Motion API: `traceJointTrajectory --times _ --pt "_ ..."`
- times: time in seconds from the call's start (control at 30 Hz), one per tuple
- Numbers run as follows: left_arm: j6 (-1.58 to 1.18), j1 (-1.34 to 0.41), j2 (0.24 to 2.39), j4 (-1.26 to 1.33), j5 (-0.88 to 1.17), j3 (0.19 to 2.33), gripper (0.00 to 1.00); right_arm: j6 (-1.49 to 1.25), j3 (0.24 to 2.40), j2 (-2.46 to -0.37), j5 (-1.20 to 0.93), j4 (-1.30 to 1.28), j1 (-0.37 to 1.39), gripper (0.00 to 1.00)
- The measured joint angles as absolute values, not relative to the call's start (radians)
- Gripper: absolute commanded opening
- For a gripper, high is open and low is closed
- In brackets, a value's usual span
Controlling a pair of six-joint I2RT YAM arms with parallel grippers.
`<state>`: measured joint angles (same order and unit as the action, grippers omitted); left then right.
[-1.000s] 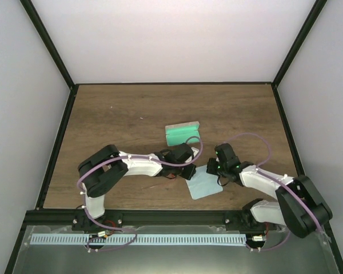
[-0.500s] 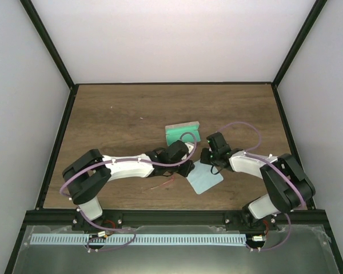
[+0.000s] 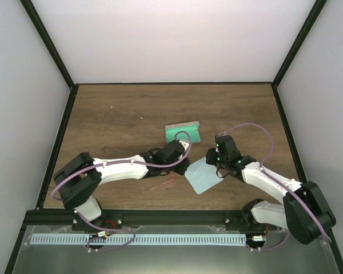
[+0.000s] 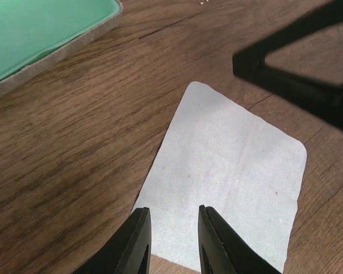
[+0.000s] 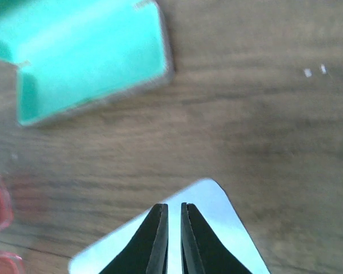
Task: Organize the sunglasses
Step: Move the glasses cleaning cloth to the center of the board.
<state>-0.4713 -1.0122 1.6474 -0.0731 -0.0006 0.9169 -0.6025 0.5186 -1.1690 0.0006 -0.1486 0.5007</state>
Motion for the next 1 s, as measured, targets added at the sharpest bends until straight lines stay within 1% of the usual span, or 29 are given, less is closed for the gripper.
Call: traceJointTrajectory --times 0.1,0.27,0.77,0.9,1.0 --pt "-0.472 -1.009 1.620 -0.076 -0.019 0.904 0.26 -0.601 0.471 -1.181 0.000 -0.154 0.501 0.09" --pt "-0.472 -1.001 1.564 -0.077 -0.044 0.887 0.26 -0.599 0.427 -1.261 -0.011 -0.150 0.501 0.09" --pt "-0.474 -0.994 1.551 -0.076 -0.067 0.881 0.26 -0.556 0.654 -1.583 -0.070 0.001 0.501 0.09" --pt "-0.473 -0.994 1.551 -0.076 -0.069 0.880 0.27 -0.553 0.658 -1.584 -0.080 0.001 0.501 0.06" --pt "-0.473 -0.994 1.551 -0.076 -0.071 0.880 0.27 -0.551 0.606 -1.501 -0.073 -0.043 0.501 0.06"
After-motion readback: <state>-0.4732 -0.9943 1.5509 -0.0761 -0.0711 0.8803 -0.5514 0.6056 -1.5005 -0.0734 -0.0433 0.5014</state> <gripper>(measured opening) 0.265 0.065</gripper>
